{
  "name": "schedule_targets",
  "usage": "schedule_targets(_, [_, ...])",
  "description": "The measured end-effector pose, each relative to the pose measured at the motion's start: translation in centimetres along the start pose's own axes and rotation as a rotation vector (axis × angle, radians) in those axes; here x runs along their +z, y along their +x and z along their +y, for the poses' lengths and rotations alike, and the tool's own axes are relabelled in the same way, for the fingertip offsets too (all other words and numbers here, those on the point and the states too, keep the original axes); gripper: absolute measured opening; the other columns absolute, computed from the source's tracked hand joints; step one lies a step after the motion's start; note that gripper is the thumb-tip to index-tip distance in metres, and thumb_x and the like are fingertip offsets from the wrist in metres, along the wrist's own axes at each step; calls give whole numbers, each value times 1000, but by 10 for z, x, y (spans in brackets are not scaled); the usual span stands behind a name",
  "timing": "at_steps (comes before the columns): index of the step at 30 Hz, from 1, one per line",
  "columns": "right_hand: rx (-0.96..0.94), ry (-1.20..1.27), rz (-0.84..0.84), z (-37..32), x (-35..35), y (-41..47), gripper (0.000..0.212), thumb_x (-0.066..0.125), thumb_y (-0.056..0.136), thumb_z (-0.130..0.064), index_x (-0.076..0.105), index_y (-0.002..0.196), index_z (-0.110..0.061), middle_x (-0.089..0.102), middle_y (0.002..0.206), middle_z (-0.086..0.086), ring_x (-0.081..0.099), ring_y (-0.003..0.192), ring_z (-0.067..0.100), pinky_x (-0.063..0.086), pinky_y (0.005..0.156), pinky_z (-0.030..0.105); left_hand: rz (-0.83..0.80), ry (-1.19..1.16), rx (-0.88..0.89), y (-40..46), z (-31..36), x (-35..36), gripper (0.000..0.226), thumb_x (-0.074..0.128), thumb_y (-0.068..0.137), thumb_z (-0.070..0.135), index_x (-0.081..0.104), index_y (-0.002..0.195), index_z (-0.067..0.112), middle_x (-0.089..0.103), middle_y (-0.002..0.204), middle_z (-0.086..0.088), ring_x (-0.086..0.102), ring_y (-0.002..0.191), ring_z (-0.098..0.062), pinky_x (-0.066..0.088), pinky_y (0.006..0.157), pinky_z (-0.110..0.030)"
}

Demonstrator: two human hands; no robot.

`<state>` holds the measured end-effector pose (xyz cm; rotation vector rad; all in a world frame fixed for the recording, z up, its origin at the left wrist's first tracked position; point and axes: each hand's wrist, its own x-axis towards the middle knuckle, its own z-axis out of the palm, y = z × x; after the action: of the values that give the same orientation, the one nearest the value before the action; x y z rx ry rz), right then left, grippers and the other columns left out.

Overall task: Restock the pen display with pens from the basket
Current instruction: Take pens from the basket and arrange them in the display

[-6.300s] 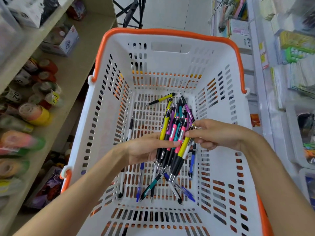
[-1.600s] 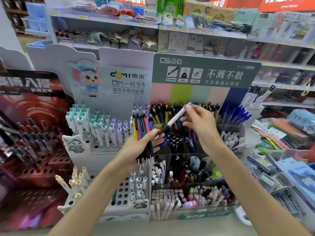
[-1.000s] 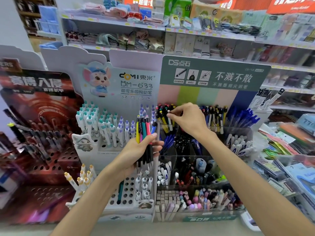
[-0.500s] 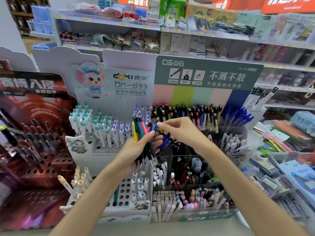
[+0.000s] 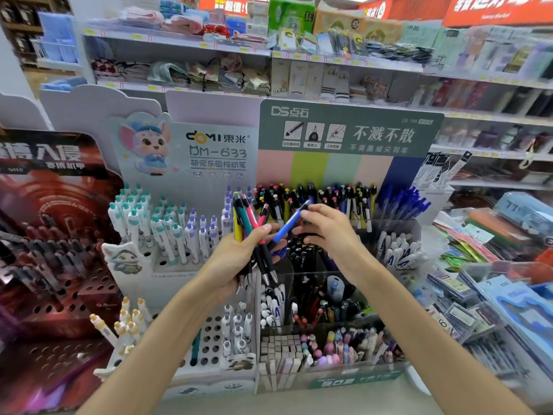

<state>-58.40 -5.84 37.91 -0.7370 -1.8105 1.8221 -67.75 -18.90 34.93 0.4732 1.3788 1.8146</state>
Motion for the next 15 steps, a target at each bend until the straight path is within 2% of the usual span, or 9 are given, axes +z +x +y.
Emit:
schedule_targets(3, [-141, 165, 208, -11, -22, 2, 10, 45, 99, -9, 53, 104, -6, 63, 94, 8, 66, 70, 13, 53, 56, 16, 6, 20, 17, 0, 5, -4, 21, 53, 97, 21, 67, 106, 8, 75, 98, -7, 72, 92, -16, 59, 70, -26])
schedule_targets(6, [-339, -100, 413, -24, -45, 13, 6, 46, 99, -11, 51, 100, -13, 64, 96, 6, 68, 76, 12, 55, 67, 20, 11, 29, 7, -1, 5, -9, 23, 52, 97, 23, 65, 111, 9, 75, 100, -3, 72, 91, -14, 59, 67, -23])
schedule_targets(8, [-429, -412, 435, -27, -49, 22, 8, 50, 98, -14, 54, 104, -13, 64, 96, 1, 66, 83, 13, 54, 76, 24, 10, -2, -17, -2, 4, -7, 24, 53, 97, 23, 64, 113, 8, 74, 100, -4, 72, 90, -14, 59, 67, -24])
schedule_targets(11, [-516, -753, 353, -24, -44, 33, 20, 53, 96, -18, 58, 112, -8, 65, 98, 1, 62, 89, 15, 51, 82, 28, -39, -30, -54, -3, 2, -2, 25, 53, 97, 22, 61, 115, 8, 74, 102, -3, 72, 90, -13, 59, 68, -25])
schedule_targets(13, [-564, -826, 344, -22, -39, 38, 20, 54, 96, -21, 60, 111, -9, 67, 100, 3, 63, 92, 18, 53, 85, 37, -83, -10, -63, -5, 1, 2, 21, 53, 96, 23, 60, 112, 11, 74, 103, -2, 71, 91, -13, 58, 68, -24])
schedule_targets(15, [-601, -744, 400, -28, -38, 41, 19, 54, 95, -20, 60, 110, -8, 64, 97, -1, 63, 91, 17, 53, 85, 39, -101, 10, -66, -7, 1, 4, 16, 53, 96, 23, 57, 108, 14, 74, 103, -2, 71, 92, -14, 59, 68, -25])
